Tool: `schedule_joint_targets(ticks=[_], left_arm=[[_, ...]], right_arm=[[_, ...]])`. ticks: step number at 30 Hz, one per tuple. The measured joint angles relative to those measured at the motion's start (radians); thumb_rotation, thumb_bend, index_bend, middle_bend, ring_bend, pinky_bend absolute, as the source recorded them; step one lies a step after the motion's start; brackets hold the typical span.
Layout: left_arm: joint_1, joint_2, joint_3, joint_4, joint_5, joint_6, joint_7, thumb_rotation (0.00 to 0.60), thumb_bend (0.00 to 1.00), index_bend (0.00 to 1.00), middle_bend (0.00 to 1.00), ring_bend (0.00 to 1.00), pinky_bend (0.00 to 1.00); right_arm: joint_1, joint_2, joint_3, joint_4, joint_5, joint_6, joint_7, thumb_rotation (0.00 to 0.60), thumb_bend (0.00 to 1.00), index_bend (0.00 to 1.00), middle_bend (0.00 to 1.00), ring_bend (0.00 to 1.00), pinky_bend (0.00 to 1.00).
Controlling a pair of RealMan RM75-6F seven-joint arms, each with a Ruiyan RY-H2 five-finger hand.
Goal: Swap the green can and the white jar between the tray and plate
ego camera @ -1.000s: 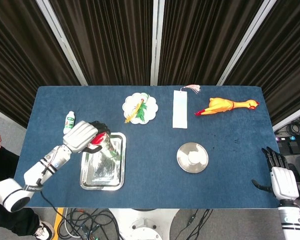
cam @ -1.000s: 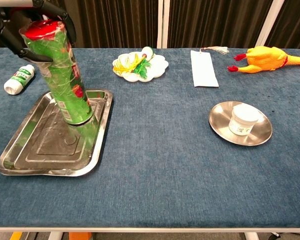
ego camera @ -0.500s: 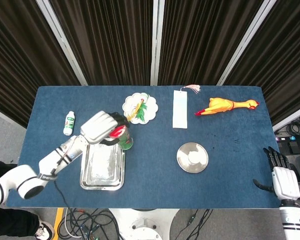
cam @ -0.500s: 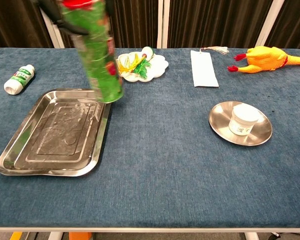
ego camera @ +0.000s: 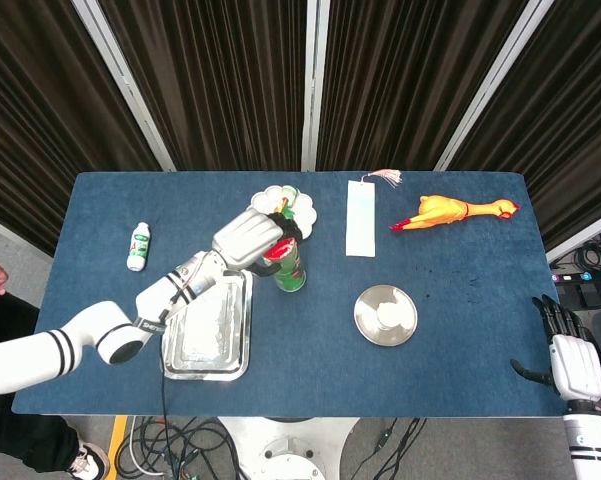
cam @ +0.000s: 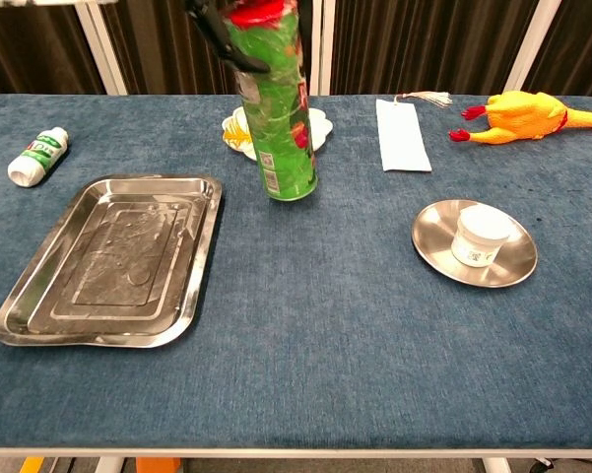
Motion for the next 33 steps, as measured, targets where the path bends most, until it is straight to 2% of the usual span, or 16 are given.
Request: schedule_joint_targets(ticks=[10, 16, 22, 28, 33], left_arm=[[-0.033, -0.074, 0.024, 0.091, -0.008, -0.014, -0.022, 0.600, 0.31, 0.35, 0.34, 0.29, 0.57], [-0.034, -0.082, 0.043, 0.097, 0.021, 0.015, -0.031, 0.600, 0.26, 0.20, 0.19, 0.11, 0.40], [-0.028, -0.069, 0.049, 0.085, 0.033, 0.046, -0.032, 0.600, 0.25, 0.11, 0.12, 0.06, 0.34], [-0.016, -0.036, 0.057, 0.060, 0.024, 0.054, -0.016, 0.600, 0.24, 0.11, 0.11, 0.05, 0.33], [0.055, 0.036, 0.086, -0.007, 0.003, 0.101, 0.018, 0.600, 0.24, 0.11, 0.11, 0.05, 0.32]], right_arm=[[-0.003, -0.003, 0.004, 0.017, 0.008, -0.005, 0.018, 0.600, 0.08, 0.00, 0.00, 0.00, 0.00], [-0.003, -0.003, 0.005, 0.019, 0.008, -0.007, 0.020, 0.600, 0.08, 0.00, 0.00, 0.00, 0.00], [-0.001, -0.006, 0.003, 0.019, 0.008, -0.013, 0.017, 0.600, 0.08, 0.00, 0.00, 0.00, 0.00], [0.004, -0.005, -0.001, 0.015, 0.003, -0.026, 0.016, 0.600, 0.08, 0.00, 0.00, 0.00, 0.00], [0.013, 0.008, -0.005, -0.011, -0.018, -0.027, 0.002, 0.600, 0.08, 0.00, 0.00, 0.00, 0.00]])
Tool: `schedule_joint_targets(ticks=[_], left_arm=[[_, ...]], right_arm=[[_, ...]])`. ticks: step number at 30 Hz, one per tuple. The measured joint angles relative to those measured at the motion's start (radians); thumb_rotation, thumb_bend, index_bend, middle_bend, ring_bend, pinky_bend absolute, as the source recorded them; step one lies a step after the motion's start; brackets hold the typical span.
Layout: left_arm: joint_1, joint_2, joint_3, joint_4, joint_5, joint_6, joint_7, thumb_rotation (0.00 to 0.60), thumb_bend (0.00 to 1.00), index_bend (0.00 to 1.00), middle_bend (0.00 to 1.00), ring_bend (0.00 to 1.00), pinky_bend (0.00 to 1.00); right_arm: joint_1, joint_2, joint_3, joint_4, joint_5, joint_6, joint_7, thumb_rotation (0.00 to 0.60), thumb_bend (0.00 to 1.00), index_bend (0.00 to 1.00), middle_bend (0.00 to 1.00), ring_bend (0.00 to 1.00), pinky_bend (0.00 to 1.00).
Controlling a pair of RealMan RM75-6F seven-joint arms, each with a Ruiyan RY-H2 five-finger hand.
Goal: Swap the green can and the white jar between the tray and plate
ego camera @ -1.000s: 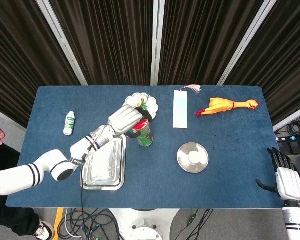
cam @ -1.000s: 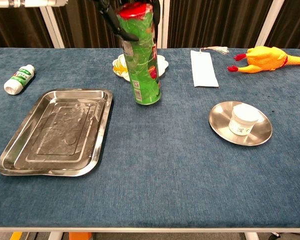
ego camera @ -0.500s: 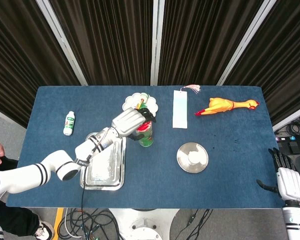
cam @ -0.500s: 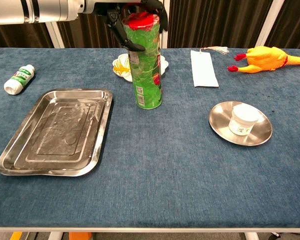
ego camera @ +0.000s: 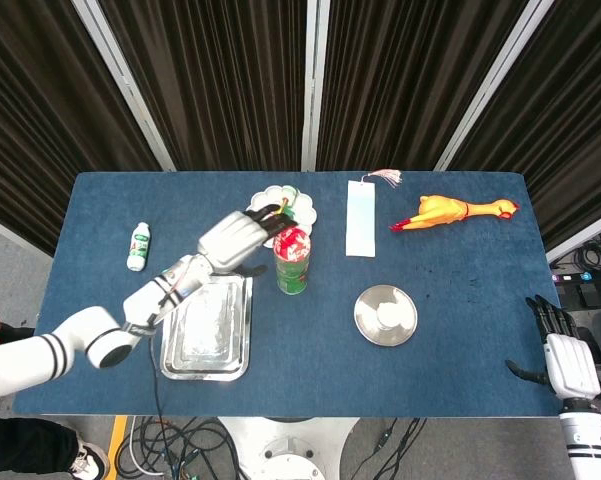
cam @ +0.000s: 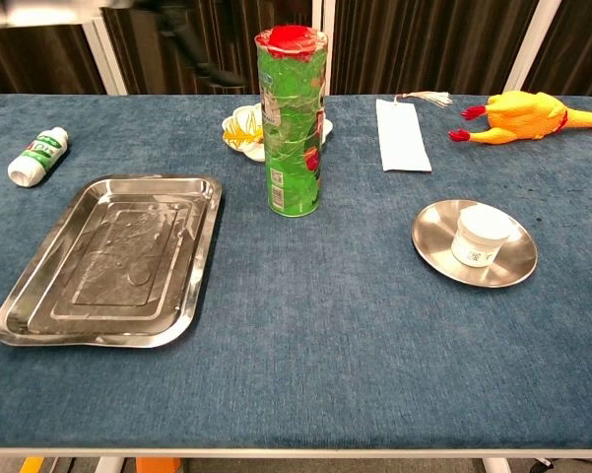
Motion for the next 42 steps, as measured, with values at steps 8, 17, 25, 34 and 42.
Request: schedule_joint_targets(ticks=[8, 17, 25, 34, 42], left_arm=[[0.269, 0.102, 0.103, -0.130, -0.072, 0.254, 0.126, 0.600, 0.24, 0.11, 0.11, 0.05, 0.32], [0.550, 0.117, 0.199, -0.190, -0.060, 0.561, 0.136, 0.600, 0.23, 0.12, 0.12, 0.05, 0.33], [0.720, 0.070, 0.258, -0.184, -0.003, 0.721, 0.129, 0.600, 0.23, 0.12, 0.12, 0.05, 0.34], [0.793, 0.044, 0.261, -0.138, 0.045, 0.753, 0.079, 0.600, 0.23, 0.12, 0.12, 0.05, 0.30], [0.820, 0.027, 0.247, -0.093, 0.073, 0.748, 0.028, 0.600, 0.23, 0.13, 0.12, 0.05, 0.30]], right_arm=[[0.054, 0.027, 0.010, -0.079, -0.025, -0.032, -0.115, 0.600, 0.09, 0.00, 0.05, 0.00, 0.08], [0.186, 0.044, 0.044, -0.199, -0.017, -0.171, -0.336, 0.600, 0.10, 0.00, 0.08, 0.00, 0.08], [0.300, -0.013, 0.074, -0.234, 0.084, -0.292, -0.550, 0.600, 0.10, 0.00, 0.10, 0.00, 0.08], [0.405, -0.149, 0.078, -0.217, 0.184, -0.361, -0.698, 0.600, 0.13, 0.11, 0.20, 0.13, 0.09], [0.428, -0.192, 0.059, -0.200, 0.198, -0.347, -0.736, 0.600, 0.18, 0.31, 0.31, 0.25, 0.11]])
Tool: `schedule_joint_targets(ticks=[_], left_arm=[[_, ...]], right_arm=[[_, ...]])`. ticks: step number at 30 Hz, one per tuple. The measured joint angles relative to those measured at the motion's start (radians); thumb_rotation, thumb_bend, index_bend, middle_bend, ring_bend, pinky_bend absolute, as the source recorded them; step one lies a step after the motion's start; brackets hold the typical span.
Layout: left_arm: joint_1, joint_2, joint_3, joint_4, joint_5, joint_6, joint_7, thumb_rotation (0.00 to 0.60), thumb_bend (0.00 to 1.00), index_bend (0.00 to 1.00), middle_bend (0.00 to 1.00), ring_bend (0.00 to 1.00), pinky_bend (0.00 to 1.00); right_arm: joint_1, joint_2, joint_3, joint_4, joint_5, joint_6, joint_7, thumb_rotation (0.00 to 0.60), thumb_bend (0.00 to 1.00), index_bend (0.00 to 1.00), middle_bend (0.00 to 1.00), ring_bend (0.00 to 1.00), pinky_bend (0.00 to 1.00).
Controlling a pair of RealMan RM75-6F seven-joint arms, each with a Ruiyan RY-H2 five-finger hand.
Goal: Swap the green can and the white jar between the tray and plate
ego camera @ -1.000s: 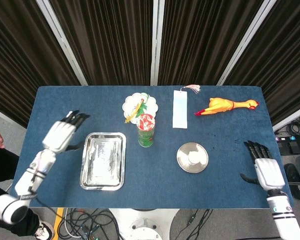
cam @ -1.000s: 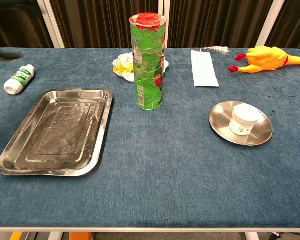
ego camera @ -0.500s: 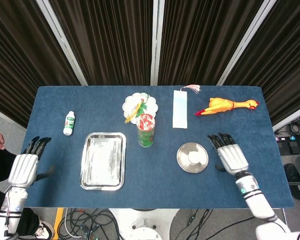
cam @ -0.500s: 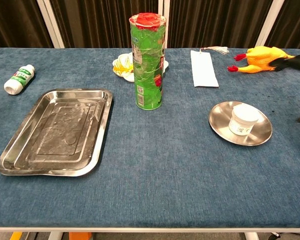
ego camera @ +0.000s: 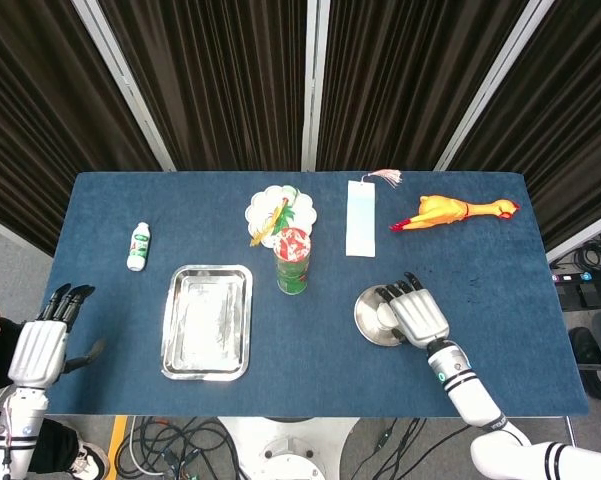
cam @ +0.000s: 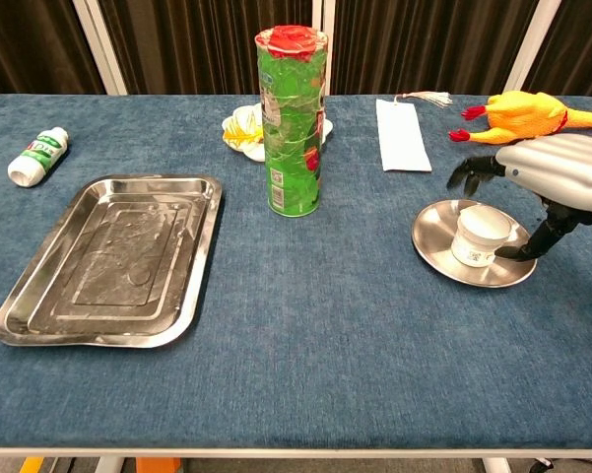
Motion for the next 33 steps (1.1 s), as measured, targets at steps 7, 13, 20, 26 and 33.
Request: schedule_joint_targets(ticks=[7, 13, 20, 26, 33], left_arm=[[0.012, -0.004, -0.013, 0.018, 0.008, -0.027, -0.022, 0.600, 0.23, 0.14, 0.12, 0.05, 0.30], [0.019, -0.005, -0.023, 0.021, 0.016, -0.041, -0.025, 0.600, 0.23, 0.14, 0.12, 0.05, 0.30], [0.032, -0.001, -0.036, 0.022, 0.019, -0.046, -0.036, 0.600, 0.23, 0.14, 0.12, 0.05, 0.30], [0.047, -0.003, -0.044, 0.034, 0.013, -0.045, -0.050, 0.600, 0.23, 0.14, 0.12, 0.05, 0.30], [0.062, -0.004, -0.050, 0.047, 0.008, -0.051, -0.064, 0.600, 0.23, 0.14, 0.12, 0.05, 0.30]], right_arm=[[0.009, -0.023, -0.018, 0.011, 0.016, 0.017, -0.016, 0.600, 0.21, 0.41, 0.39, 0.32, 0.12], [0.014, -0.034, -0.020, 0.023, 0.005, 0.035, -0.001, 0.600, 0.23, 0.50, 0.44, 0.38, 0.14], [0.016, -0.004, -0.014, -0.033, -0.047, 0.078, 0.017, 0.600, 0.24, 0.51, 0.45, 0.39, 0.14], [0.047, 0.026, -0.002, -0.136, -0.098, 0.083, 0.004, 0.600, 0.24, 0.51, 0.45, 0.39, 0.15], [0.125, -0.040, 0.015, -0.148, -0.081, 0.008, -0.033, 0.600, 0.24, 0.52, 0.45, 0.39, 0.15]])
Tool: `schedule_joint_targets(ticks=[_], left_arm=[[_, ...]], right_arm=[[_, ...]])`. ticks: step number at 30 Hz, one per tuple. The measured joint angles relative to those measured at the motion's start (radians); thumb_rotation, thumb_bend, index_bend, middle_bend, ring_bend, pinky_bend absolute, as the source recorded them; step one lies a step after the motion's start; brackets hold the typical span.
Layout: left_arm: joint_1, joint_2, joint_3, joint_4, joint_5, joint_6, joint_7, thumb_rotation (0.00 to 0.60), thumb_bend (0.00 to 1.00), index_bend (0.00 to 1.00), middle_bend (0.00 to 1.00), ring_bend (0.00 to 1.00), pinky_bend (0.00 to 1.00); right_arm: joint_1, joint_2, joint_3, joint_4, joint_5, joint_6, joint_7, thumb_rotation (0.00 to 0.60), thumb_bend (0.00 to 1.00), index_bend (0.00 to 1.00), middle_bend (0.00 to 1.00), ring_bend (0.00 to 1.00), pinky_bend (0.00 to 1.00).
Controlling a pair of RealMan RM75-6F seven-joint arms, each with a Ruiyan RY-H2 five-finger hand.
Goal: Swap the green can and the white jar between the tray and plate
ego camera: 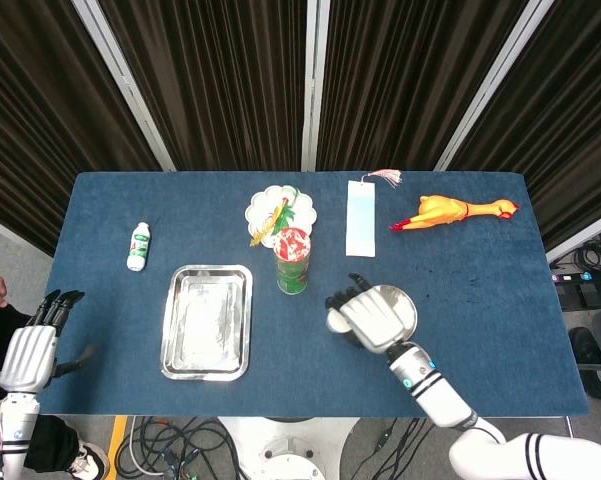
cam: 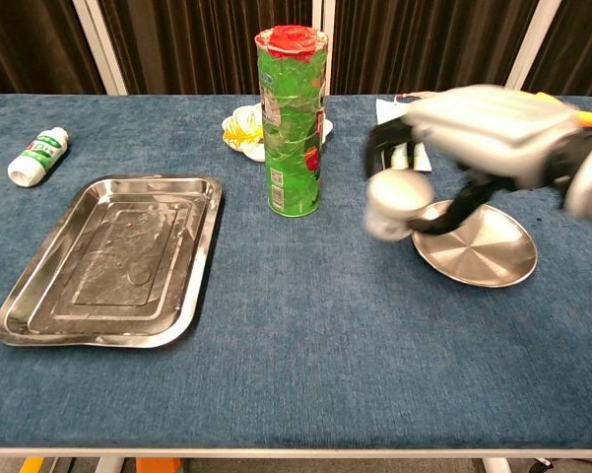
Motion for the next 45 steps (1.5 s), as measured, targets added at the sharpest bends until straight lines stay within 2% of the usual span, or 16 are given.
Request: schedule_joint_targets(ticks=[10, 16, 18, 19, 21, 23, 25, 33, 41, 45], left_arm=[[0.016, 0.001, -0.008, 0.025, 0.004, -0.003, -0.031, 0.600, 0.23, 0.14, 0.12, 0.05, 0.30], [0.027, 0.007, -0.012, 0.033, 0.004, -0.002, -0.048, 0.600, 0.23, 0.14, 0.12, 0.05, 0.30], [0.030, 0.009, -0.012, 0.036, 0.004, -0.005, -0.052, 0.600, 0.23, 0.14, 0.12, 0.05, 0.30], [0.031, 0.009, -0.011, 0.038, 0.004, -0.007, -0.054, 0.600, 0.23, 0.14, 0.12, 0.05, 0.30], [0.032, 0.009, -0.010, 0.041, 0.004, -0.014, -0.056, 0.600, 0.23, 0.14, 0.12, 0.05, 0.30], [0.032, 0.009, -0.009, 0.043, 0.004, -0.023, -0.058, 0.600, 0.23, 0.14, 0.12, 0.05, 0.30], [0.031, 0.008, -0.009, 0.047, 0.005, -0.027, -0.060, 0.600, 0.23, 0.14, 0.12, 0.05, 0.30], [0.034, 0.008, -0.010, 0.045, 0.014, -0.030, -0.055, 0.600, 0.23, 0.14, 0.12, 0.05, 0.30], [0.032, 0.012, -0.014, 0.029, 0.030, -0.029, -0.038, 0.600, 0.23, 0.14, 0.12, 0.05, 0.30], [0.030, 0.012, -0.014, 0.023, 0.037, -0.033, -0.030, 0.600, 0.23, 0.14, 0.12, 0.05, 0.30]], right_arm=[[0.086, -0.149, -0.003, 0.051, 0.054, -0.066, -0.051, 0.600, 0.24, 0.51, 0.45, 0.39, 0.15], [0.113, -0.205, -0.013, 0.100, 0.072, -0.075, -0.071, 0.600, 0.23, 0.45, 0.44, 0.38, 0.15], [0.121, -0.220, -0.016, 0.114, 0.080, -0.079, -0.072, 0.600, 0.23, 0.41, 0.42, 0.37, 0.15], [0.126, -0.226, -0.017, 0.122, 0.083, -0.083, -0.071, 0.600, 0.22, 0.36, 0.40, 0.35, 0.15], [0.131, -0.230, -0.020, 0.129, 0.091, -0.090, -0.072, 0.600, 0.21, 0.18, 0.33, 0.27, 0.14], [0.138, -0.225, -0.024, 0.129, 0.102, -0.102, -0.073, 0.600, 0.20, 0.04, 0.26, 0.20, 0.13], [0.141, -0.214, -0.026, 0.119, 0.106, -0.105, -0.072, 0.600, 0.20, 0.00, 0.22, 0.16, 0.12], [0.132, -0.152, -0.026, 0.048, 0.061, -0.052, -0.048, 0.600, 0.20, 0.00, 0.18, 0.12, 0.12], [0.097, -0.021, 0.006, -0.092, -0.118, 0.096, 0.017, 0.600, 0.19, 0.00, 0.19, 0.12, 0.12], [0.081, 0.051, 0.054, -0.142, -0.202, 0.187, 0.062, 0.600, 0.19, 0.00, 0.17, 0.10, 0.12]])
